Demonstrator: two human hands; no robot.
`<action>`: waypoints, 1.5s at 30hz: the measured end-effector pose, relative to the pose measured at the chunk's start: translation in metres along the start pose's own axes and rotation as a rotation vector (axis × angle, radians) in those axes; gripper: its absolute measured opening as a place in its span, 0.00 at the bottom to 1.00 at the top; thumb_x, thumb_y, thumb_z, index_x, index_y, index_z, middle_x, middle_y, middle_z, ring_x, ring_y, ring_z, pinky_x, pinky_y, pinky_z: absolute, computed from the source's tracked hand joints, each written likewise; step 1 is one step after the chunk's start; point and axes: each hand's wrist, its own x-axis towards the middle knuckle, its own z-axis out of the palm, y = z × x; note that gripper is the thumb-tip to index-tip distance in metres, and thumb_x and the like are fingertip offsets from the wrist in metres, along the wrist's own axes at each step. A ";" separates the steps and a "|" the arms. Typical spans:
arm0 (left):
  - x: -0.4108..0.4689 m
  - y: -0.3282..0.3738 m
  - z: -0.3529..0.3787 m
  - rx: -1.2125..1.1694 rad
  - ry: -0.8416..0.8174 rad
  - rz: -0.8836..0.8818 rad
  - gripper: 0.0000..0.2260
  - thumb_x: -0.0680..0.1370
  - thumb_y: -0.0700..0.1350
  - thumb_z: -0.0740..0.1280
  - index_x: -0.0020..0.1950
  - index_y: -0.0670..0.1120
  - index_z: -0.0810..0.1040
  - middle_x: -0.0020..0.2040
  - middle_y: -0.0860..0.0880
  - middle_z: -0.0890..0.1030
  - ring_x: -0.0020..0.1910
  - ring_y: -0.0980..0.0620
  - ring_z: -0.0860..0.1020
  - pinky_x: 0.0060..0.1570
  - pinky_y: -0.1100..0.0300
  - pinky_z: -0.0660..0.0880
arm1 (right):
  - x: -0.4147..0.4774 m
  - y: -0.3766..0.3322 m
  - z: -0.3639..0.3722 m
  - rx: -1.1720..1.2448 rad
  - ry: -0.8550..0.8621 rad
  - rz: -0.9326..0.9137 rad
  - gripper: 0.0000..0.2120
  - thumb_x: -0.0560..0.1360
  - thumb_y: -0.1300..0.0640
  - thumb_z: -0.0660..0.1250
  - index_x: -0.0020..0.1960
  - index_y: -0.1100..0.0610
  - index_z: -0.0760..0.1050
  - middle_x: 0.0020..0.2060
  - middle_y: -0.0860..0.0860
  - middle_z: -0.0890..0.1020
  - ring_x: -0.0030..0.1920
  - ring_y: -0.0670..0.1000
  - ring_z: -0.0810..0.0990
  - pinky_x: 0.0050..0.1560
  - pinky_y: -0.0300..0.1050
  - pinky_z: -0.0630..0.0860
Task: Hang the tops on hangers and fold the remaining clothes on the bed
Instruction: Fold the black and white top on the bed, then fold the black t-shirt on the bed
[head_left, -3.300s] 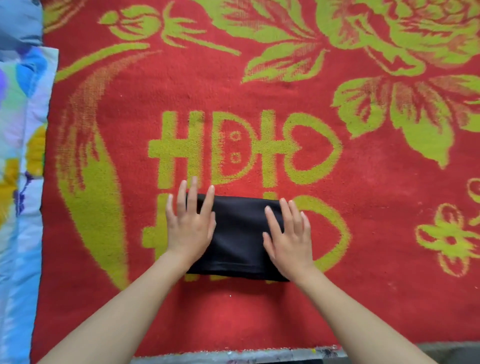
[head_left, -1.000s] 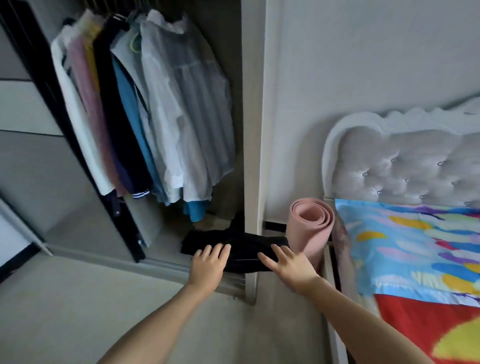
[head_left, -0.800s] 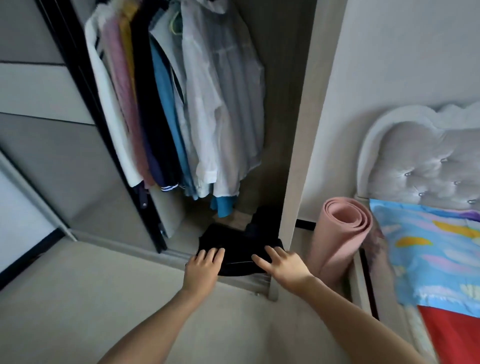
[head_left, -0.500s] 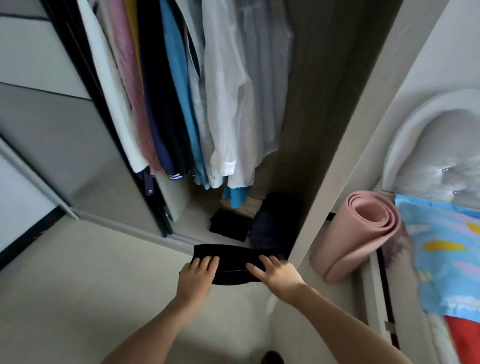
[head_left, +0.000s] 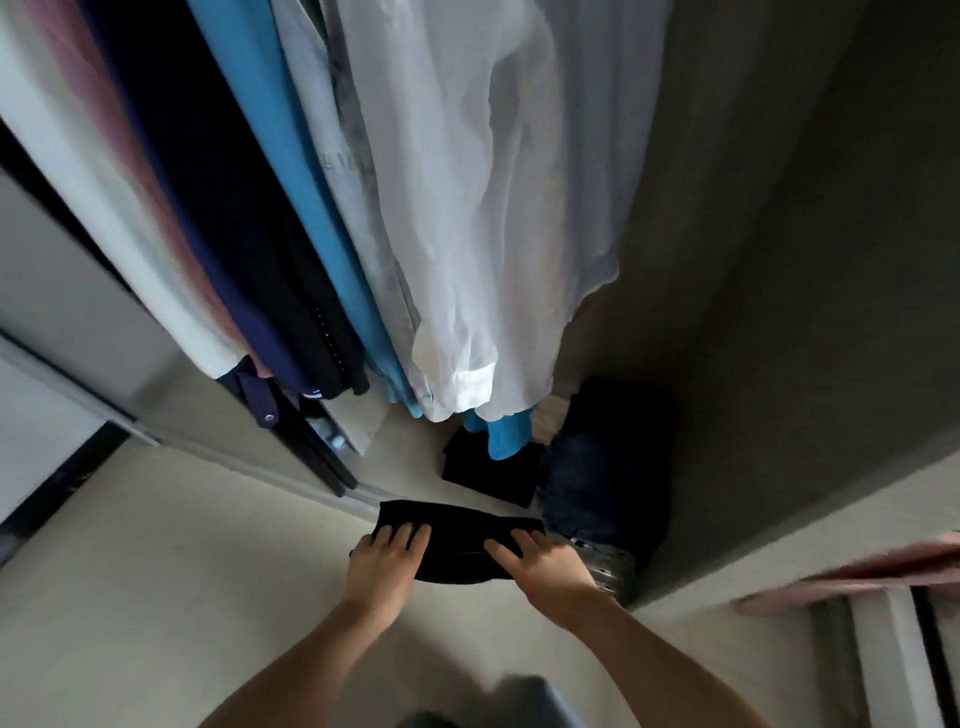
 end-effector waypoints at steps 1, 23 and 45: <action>0.012 -0.005 0.019 0.010 0.014 -0.001 0.22 0.63 0.37 0.50 0.42 0.44 0.83 0.32 0.47 0.79 0.26 0.46 0.77 0.22 0.57 0.72 | 0.017 0.008 0.013 0.004 -0.009 0.002 0.43 0.34 0.57 0.81 0.51 0.49 0.82 0.35 0.53 0.81 0.27 0.51 0.79 0.16 0.37 0.68; 0.188 -0.025 0.388 0.015 -0.414 -0.248 0.38 0.77 0.57 0.63 0.77 0.52 0.43 0.77 0.39 0.44 0.76 0.42 0.44 0.71 0.44 0.49 | 0.229 0.133 0.312 -0.001 -0.092 0.326 0.33 0.80 0.45 0.54 0.77 0.50 0.40 0.75 0.61 0.42 0.76 0.60 0.44 0.73 0.57 0.46; -0.003 -0.089 0.233 -0.251 -0.418 -0.613 0.30 0.69 0.54 0.73 0.68 0.45 0.71 0.68 0.38 0.70 0.64 0.40 0.72 0.57 0.45 0.72 | 0.207 -0.015 0.177 -0.013 -0.228 0.007 0.29 0.81 0.55 0.53 0.77 0.53 0.42 0.76 0.58 0.43 0.76 0.57 0.43 0.74 0.53 0.48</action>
